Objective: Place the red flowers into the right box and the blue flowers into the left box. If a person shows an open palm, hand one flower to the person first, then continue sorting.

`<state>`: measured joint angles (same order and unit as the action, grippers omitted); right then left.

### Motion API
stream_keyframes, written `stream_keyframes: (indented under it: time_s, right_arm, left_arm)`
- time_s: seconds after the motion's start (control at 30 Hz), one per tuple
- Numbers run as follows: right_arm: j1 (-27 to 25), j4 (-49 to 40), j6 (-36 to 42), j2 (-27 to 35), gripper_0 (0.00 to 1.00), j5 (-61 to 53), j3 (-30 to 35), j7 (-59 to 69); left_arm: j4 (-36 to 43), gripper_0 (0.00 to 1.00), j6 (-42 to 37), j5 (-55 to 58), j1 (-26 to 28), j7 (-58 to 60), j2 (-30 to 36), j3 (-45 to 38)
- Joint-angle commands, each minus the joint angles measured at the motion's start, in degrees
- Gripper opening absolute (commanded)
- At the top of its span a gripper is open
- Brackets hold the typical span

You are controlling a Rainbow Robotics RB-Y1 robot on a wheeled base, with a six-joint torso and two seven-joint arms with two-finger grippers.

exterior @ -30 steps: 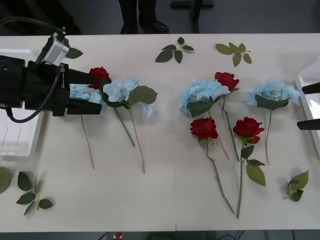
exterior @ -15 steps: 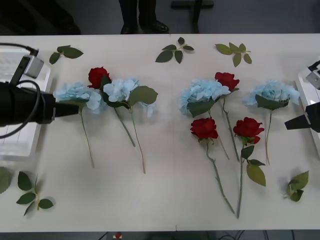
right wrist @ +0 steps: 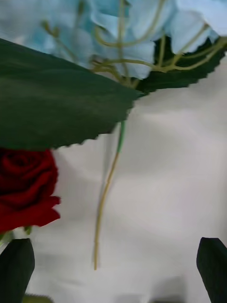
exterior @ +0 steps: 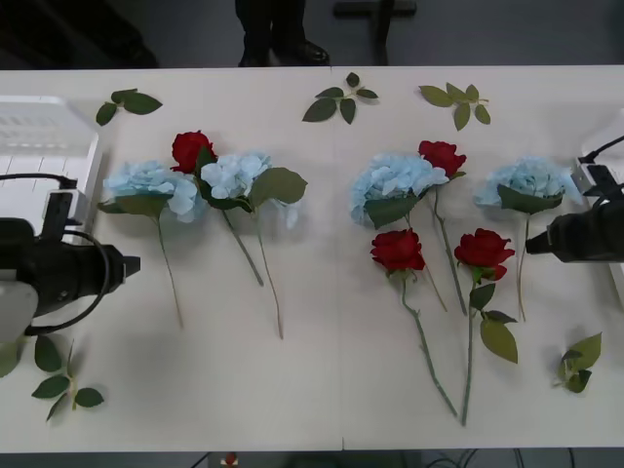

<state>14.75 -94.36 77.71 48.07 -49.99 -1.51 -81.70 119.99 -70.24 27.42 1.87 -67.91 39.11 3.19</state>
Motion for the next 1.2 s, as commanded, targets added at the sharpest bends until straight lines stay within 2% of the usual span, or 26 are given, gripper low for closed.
stream_keyframes:
  time_s: [0.03, 0.27, 0.57, 0.77, 0.97, 1.03, 1.07, 1.13, 1.17, 1.2]
  right_arm:
    - [2.39, 2.6, -3.09, -0.43, 1.0, 2.79, -2.01, 4.1]
    - [3.44, 5.06, -4.32, -3.34, 1.0, 6.57, -2.89, 4.45]
    - [7.22, 12.54, -5.91, -8.08, 1.0, 10.17, -3.85, 4.45]
    - [7.93, 14.12, -8.1, -8.96, 1.0, 10.79, -4.91, 4.8]
    - [8.01, 15.08, -9.42, -8.96, 1.0, 10.79, -5.52, 4.97]
    - [8.36, 15.96, -9.95, -8.96, 1.0, 10.79, -5.96, 4.97]
    - [8.45, 16.23, -10.04, -8.96, 1.0, 10.79, -5.96, 4.97]
    - [8.98, 17.46, -10.65, -8.96, 1.0, 10.61, -6.4, 4.89]
    - [9.07, 17.72, -10.83, -8.96, 1.0, 10.61, -6.49, 4.97]
    - [9.33, 18.25, -11.18, -8.96, 1.0, 10.61, -6.67, 4.97]
  left_arm:
    - [-4.68, 1.0, 0.19, -3.87, -7.23, 1.73, -2.54, 1.91]
    - [-12.76, 1.0, 0.72, -8.97, -13.03, 0.59, -6.32, 4.37]
    - [-25.24, 1.0, 8.63, -11.16, -19.45, -0.38, -7.64, 8.68]
    - [-30.16, 1.0, 8.63, -13.62, -23.93, -1.26, -11.68, 9.12]
    - [-34.12, 0.98, 10.13, -15.12, -26.13, -4.42, -14.41, 9.29]
    - [-36.32, 0.73, 12.76, -15.21, -26.48, -6.27, -15.02, 9.38]
    - [-36.93, 0.64, 13.38, -15.21, -26.57, -6.71, -15.2, 9.29]
    - [-38.87, 0.27, 15.4, -15.03, -26.66, -8.47, -15.46, 9.38]
    - [-39.13, 0.18, 15.66, -15.03, -26.74, -8.82, -15.46, 9.29]
    - [-39.39, 0.01, 15.75, -15.03, -26.74, -9.08, -15.46, 9.29]
